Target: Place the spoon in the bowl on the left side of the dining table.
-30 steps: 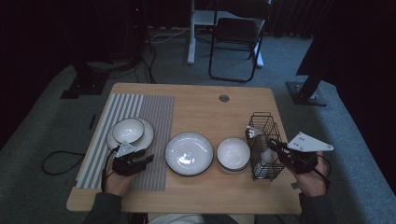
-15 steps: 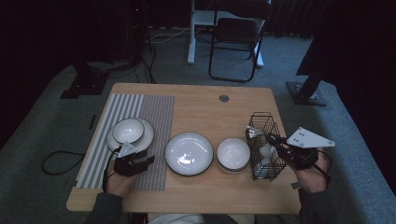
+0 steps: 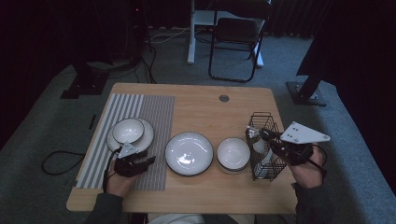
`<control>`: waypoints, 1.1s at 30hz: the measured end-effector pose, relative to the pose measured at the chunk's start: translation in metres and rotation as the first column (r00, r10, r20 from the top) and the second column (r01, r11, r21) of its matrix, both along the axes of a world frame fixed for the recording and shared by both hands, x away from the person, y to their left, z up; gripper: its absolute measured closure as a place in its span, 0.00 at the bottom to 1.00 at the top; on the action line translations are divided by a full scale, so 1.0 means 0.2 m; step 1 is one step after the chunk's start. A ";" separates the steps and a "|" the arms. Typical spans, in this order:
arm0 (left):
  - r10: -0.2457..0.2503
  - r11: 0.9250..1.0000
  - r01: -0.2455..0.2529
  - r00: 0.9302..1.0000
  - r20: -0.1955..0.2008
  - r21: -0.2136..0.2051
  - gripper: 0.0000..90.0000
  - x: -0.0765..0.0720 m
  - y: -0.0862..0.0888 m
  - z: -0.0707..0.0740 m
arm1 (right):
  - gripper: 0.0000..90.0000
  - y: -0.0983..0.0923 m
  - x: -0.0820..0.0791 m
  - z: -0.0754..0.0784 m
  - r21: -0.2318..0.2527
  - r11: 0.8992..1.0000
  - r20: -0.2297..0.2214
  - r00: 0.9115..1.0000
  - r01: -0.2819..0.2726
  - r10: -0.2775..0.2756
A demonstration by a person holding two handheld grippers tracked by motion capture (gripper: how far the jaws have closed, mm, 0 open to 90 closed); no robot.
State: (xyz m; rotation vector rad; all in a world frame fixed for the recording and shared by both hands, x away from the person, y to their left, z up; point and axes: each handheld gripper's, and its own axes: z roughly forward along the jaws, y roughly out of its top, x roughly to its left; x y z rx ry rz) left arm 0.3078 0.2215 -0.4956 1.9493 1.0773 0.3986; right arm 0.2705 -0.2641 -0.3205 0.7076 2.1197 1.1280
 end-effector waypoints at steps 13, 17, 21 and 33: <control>0.002 1.000 -0.002 1.000 -0.004 -0.001 0.59 0.00 0.00 -0.01 | 0.94 0.11 0.02 0.00 0.012 0.997 -0.010 0.997 -0.073 0.073; 0.002 1.000 -0.002 1.000 -0.006 -0.001 0.59 -0.01 0.01 -0.01 | 0.94 0.15 0.04 -0.02 0.021 0.996 -0.017 0.996 -0.090 0.090; 0.001 1.000 -0.001 1.000 -0.008 0.000 0.59 -0.01 0.01 -0.01 | 0.93 0.18 0.05 -0.03 0.029 0.994 -0.026 0.994 -0.104 0.105; 0.000 1.000 0.000 1.000 -0.008 0.002 0.59 0.00 0.00 -0.02 | 0.94 0.29 0.10 -0.10 0.080 0.980 -0.068 0.980 -0.182 0.187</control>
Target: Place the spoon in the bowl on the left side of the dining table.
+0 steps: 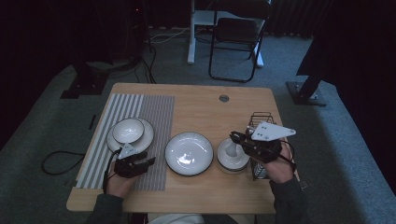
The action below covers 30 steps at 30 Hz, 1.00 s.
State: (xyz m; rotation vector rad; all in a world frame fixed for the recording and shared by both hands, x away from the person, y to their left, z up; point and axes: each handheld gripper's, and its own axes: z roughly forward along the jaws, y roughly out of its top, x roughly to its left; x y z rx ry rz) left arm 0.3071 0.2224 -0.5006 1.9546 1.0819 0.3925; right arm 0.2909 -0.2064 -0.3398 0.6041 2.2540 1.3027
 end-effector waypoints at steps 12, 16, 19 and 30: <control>-0.003 1.000 0.003 1.000 -0.002 0.002 0.59 0.00 0.00 -0.01 | 0.94 0.14 0.03 -0.02 0.021 0.997 -0.010 0.998 -0.068 0.068; -0.002 1.000 0.002 1.000 -0.007 0.001 0.59 -0.01 0.00 -0.01 | 0.94 0.19 0.06 -0.03 0.029 0.996 -0.020 0.997 -0.079 0.079; -0.001 1.000 0.001 1.000 -0.010 0.001 0.59 -0.01 0.00 -0.02 | 0.94 0.21 0.07 -0.03 0.031 0.996 -0.024 0.996 -0.086 0.086; -0.004 1.000 0.004 1.000 -0.008 -0.002 0.59 -0.03 0.00 -0.02 | 0.94 0.35 0.12 -0.04 0.049 0.991 -0.039 0.991 -0.126 0.128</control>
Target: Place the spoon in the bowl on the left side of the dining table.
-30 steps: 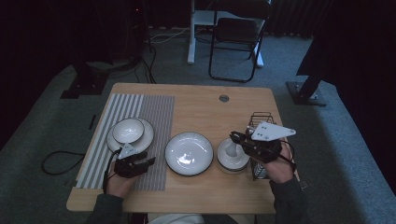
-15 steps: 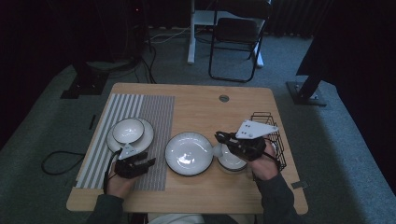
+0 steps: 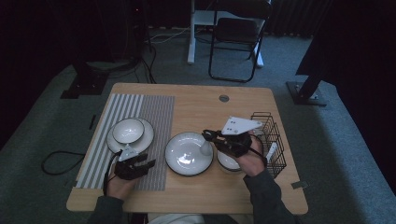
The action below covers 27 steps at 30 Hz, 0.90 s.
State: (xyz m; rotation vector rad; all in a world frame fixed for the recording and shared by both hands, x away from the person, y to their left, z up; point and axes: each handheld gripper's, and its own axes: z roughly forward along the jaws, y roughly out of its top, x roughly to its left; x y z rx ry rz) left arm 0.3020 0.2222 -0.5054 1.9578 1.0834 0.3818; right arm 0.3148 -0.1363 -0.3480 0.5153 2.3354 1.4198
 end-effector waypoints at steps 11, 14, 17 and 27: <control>0.009 1.000 -0.009 1.000 0.000 -0.011 0.59 -0.02 0.02 0.00 | 0.94 0.18 0.07 -0.01 0.003 0.999 -0.013 0.999 -0.045 0.045; 0.008 1.000 -0.008 1.000 -0.002 -0.009 0.59 -0.02 0.02 0.00 | 0.94 0.22 0.09 -0.01 0.001 0.999 -0.015 0.998 -0.053 0.053; 0.008 1.000 -0.008 1.000 0.000 -0.010 0.59 -0.02 0.02 -0.01 | 0.94 0.26 0.11 -0.01 0.000 0.998 -0.018 0.998 -0.057 0.057; 0.004 1.000 -0.004 1.000 -0.004 -0.007 0.58 -0.03 0.02 -0.02 | 0.94 0.38 0.21 -0.06 0.020 0.998 -0.044 0.998 -0.053 0.054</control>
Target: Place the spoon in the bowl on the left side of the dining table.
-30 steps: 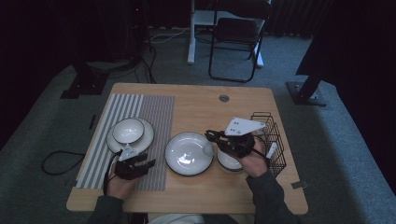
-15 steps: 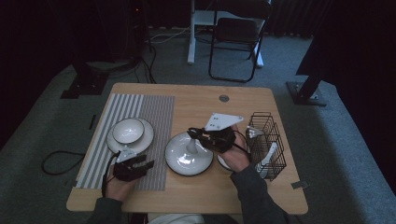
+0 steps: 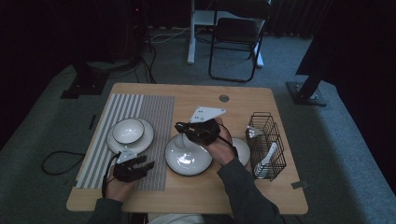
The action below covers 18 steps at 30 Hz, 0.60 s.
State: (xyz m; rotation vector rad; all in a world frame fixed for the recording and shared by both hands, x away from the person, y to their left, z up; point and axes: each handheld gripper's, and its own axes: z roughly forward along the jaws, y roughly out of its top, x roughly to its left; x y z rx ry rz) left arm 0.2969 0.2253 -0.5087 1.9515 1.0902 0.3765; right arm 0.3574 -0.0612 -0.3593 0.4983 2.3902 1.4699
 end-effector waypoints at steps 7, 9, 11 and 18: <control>-0.002 1.000 0.002 1.000 0.001 0.001 0.58 0.00 0.00 0.00 | 0.94 0.06 0.05 -0.01 0.001 1.000 -0.013 1.000 -0.002 0.002; -0.001 1.000 0.001 1.000 0.002 0.000 0.58 0.00 0.00 0.00 | 0.94 0.09 0.06 -0.02 -0.003 1.000 -0.010 1.000 -0.004 0.003; -0.001 1.000 0.001 1.000 0.003 -0.001 0.58 0.00 0.00 0.00 | 0.94 0.13 0.09 -0.02 -0.005 1.000 0.004 1.000 -0.002 0.002; -0.004 1.000 0.004 1.000 0.003 -0.001 0.58 0.00 0.00 0.00 | 0.94 0.20 0.15 -0.02 -0.010 1.000 0.000 1.000 -0.008 0.008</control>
